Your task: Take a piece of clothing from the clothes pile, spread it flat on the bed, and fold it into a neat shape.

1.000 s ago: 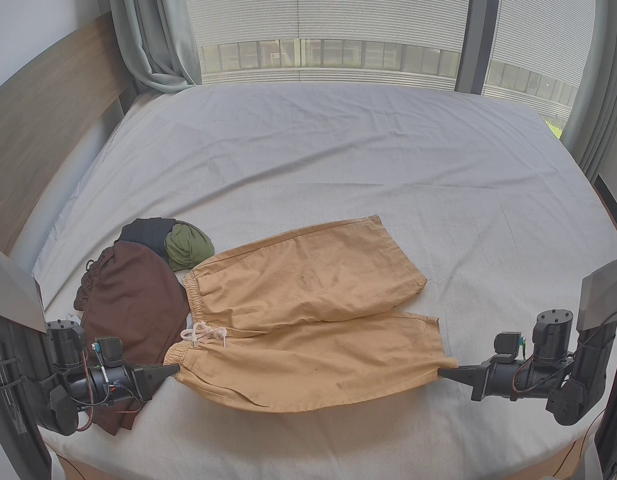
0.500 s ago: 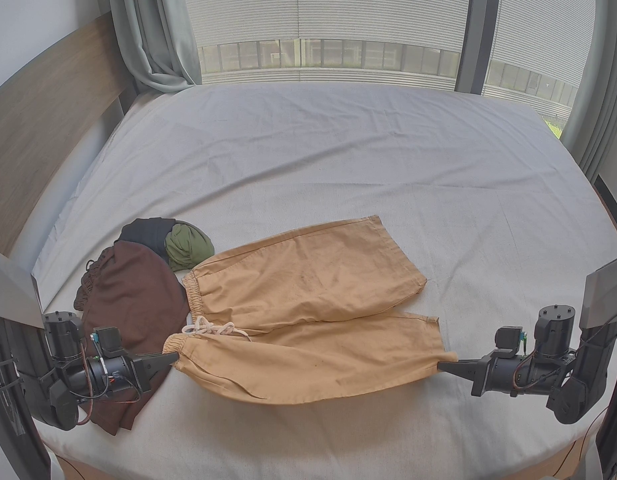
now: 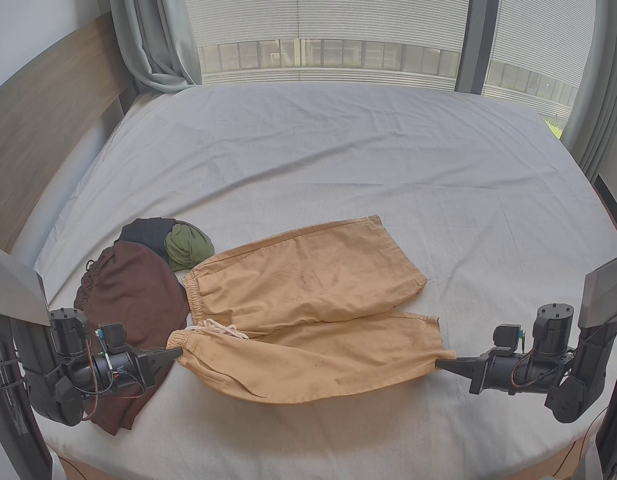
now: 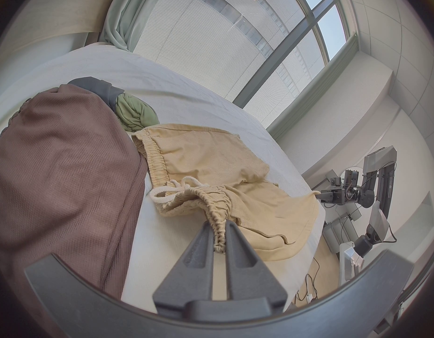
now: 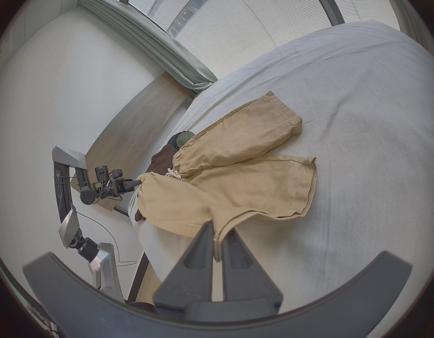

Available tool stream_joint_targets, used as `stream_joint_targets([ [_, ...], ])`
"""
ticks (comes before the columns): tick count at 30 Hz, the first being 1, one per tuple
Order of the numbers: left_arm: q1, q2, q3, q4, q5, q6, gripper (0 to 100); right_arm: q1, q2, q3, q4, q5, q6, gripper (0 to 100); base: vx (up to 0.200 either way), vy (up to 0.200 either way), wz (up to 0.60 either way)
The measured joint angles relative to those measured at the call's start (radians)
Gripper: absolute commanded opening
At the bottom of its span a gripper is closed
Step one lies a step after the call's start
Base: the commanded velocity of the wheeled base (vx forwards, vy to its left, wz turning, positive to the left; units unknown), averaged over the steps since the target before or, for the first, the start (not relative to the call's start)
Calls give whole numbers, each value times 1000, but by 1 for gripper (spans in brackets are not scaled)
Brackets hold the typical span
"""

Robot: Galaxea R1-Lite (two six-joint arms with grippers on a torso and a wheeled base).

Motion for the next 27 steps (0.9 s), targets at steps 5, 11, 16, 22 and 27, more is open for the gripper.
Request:
stream_joint_targets([
  [5,-1,0,-19,0,0,-6,0,4,-5,-38,0,-8,48,0,0,0,0],
  [11,-1,-6,-43,0,1,-61,0,10,-27,-111,1,-41,103,0,0,0,0],
  [16,3,-20,-51,0,3,-112,0,11,-40,-163,0,-43,121,0,0,0,0],
  [22,11,-46,-52,0,4,-164,0,12,-47,-202,0,-42,123,0,0,0,0],
  [27,9,-60,-57,0,6,-178,0,11,-52,-238,1,-42,128,0,0,0,0],
])
